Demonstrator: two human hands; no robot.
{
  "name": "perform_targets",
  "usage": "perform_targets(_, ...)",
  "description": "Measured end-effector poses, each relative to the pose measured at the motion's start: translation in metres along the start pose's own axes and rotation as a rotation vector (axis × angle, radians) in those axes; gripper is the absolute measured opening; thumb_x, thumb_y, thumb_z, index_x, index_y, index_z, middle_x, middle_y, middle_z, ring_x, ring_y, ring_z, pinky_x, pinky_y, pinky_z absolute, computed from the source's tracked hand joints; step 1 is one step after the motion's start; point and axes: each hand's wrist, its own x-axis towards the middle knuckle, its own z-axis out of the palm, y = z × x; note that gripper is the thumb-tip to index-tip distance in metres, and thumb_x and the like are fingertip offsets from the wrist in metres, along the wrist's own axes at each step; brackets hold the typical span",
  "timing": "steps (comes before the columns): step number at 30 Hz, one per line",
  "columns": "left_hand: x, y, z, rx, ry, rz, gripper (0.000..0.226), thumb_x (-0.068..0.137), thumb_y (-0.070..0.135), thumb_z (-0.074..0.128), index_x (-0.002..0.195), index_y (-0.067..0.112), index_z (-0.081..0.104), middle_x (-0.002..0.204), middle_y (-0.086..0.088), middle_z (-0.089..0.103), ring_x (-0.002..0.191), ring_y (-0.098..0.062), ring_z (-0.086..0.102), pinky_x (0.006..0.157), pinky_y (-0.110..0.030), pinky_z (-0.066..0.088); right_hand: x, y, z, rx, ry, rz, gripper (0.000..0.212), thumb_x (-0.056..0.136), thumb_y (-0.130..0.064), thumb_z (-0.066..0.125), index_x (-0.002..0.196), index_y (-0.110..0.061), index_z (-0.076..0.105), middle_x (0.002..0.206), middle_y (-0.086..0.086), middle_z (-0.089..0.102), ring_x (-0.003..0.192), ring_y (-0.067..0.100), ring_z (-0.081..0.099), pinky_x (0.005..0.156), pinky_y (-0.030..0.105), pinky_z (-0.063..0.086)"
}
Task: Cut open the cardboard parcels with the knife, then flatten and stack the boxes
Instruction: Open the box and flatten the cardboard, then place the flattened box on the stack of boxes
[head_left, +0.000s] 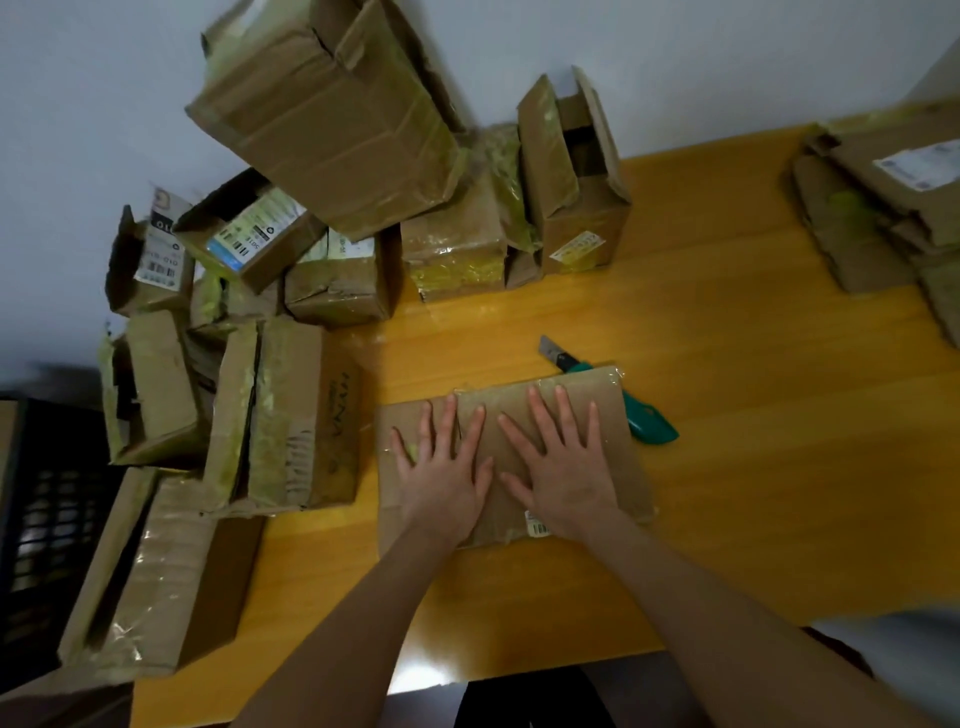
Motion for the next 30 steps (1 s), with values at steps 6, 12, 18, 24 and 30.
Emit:
perform_targets(6,0.002,-0.001,0.001,0.005,-0.054,-0.004,0.063,0.093,0.059,0.009,0.151,0.036,0.002,0.162,-0.003,-0.001,0.149,-0.03,0.002,0.112,-0.062,-0.001,0.002,0.0,0.002,-0.007,-0.037,0.012,0.07,0.088,-0.068,0.019,0.149,-0.034,0.028,0.16,0.013,0.016,0.146,0.039,0.011,0.113,0.063,0.008)
perform_targets(12,0.003,0.001,-0.018,-0.018,-0.201,-0.004,0.062,0.099,0.056,0.014,0.15,0.037,-0.017,0.158,0.001,-0.026,0.146,-0.026,-0.022,0.114,-0.061,-0.009,0.001,0.0,-0.013,-0.03,-0.166,0.004,0.078,0.078,-0.071,-0.011,0.149,-0.038,-0.009,0.156,0.007,-0.024,0.141,0.032,-0.027,0.112,0.059,-0.016)
perform_targets(18,-0.02,-0.007,-0.048,-0.08,-0.144,-0.115,0.071,0.099,0.04,0.04,0.155,0.025,-0.002,0.161,-0.008,-0.006,0.149,-0.029,0.002,0.117,-0.058,0.005,-0.02,0.007,-0.059,0.103,-0.123,0.212,0.072,0.095,-0.043,0.049,0.153,-0.027,0.01,0.161,0.01,0.0,0.148,0.029,0.001,0.12,0.046,0.006)
perform_targets(24,-0.049,-0.01,-0.054,-0.197,-0.269,-0.326,0.071,0.097,0.038,0.046,0.154,0.022,0.006,0.16,-0.013,-0.002,0.148,-0.034,0.005,0.115,-0.057,0.018,-0.053,0.015,-0.074,0.508,-0.119,0.892,0.09,0.083,-0.052,0.065,0.15,-0.016,0.018,0.147,0.011,0.036,0.133,0.031,0.034,0.103,0.044,0.035)
perform_targets(30,-0.052,-0.013,-0.063,-0.367,-0.343,-0.391,0.067,0.097,0.039,0.047,0.151,0.014,0.015,0.157,-0.019,0.008,0.142,-0.039,0.022,0.112,-0.048,0.032,-0.056,0.005,-0.089,0.982,-0.035,0.944,0.029,0.093,-0.023,0.059,0.118,-0.009,0.056,0.119,0.01,0.063,0.102,0.027,0.059,0.079,0.033,0.045)
